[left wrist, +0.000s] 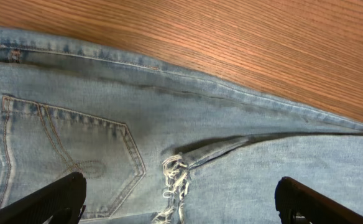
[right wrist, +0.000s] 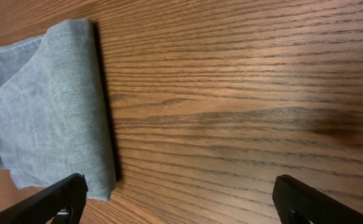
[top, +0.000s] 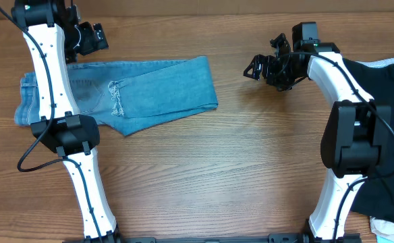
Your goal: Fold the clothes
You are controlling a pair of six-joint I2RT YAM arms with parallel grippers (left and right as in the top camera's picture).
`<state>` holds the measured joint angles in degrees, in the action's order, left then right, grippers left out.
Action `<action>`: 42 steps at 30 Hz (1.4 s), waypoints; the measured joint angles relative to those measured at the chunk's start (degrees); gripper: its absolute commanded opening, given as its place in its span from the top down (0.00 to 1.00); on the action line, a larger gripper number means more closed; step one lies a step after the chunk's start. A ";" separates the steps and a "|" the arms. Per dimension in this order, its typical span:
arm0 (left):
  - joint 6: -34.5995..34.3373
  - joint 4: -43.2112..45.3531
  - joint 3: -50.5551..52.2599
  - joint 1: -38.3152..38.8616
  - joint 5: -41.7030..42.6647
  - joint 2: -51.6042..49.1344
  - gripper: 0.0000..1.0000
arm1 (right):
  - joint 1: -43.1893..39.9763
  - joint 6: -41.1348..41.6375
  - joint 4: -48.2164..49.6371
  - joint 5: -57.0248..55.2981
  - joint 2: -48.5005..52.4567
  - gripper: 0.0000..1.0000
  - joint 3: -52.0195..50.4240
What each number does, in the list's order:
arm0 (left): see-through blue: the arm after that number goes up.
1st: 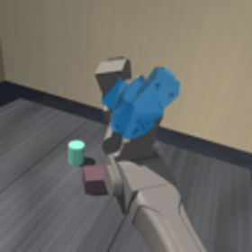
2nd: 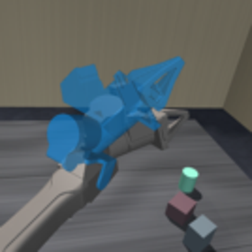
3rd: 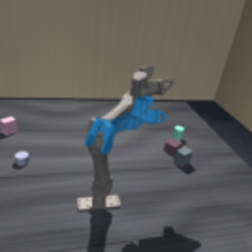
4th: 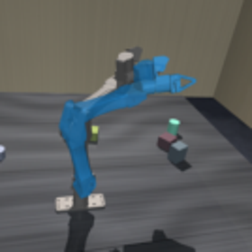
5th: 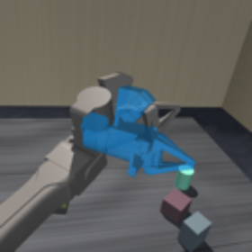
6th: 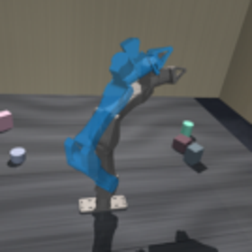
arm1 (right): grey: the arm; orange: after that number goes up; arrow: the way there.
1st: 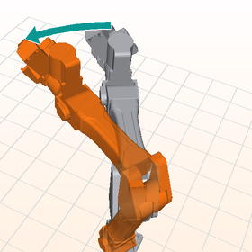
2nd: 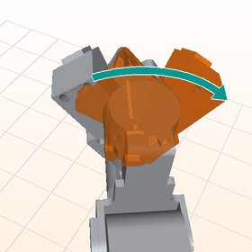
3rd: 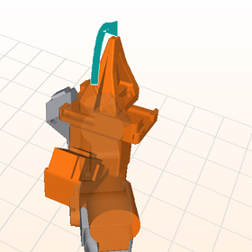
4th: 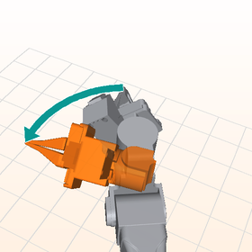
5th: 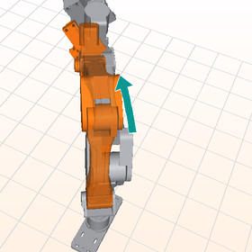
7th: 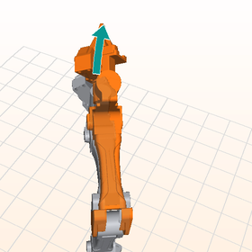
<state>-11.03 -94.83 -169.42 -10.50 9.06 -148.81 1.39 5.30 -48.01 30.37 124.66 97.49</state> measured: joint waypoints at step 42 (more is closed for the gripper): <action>-2.75 43.28 68.91 6.88 -3.30 19.39 0.00 | 0.00 -0.46 -0.04 -0.79 0.00 0.00 0.00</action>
<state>-13.78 -51.55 -100.51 -3.62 5.76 -129.43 1.39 4.84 -48.05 29.58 124.66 97.49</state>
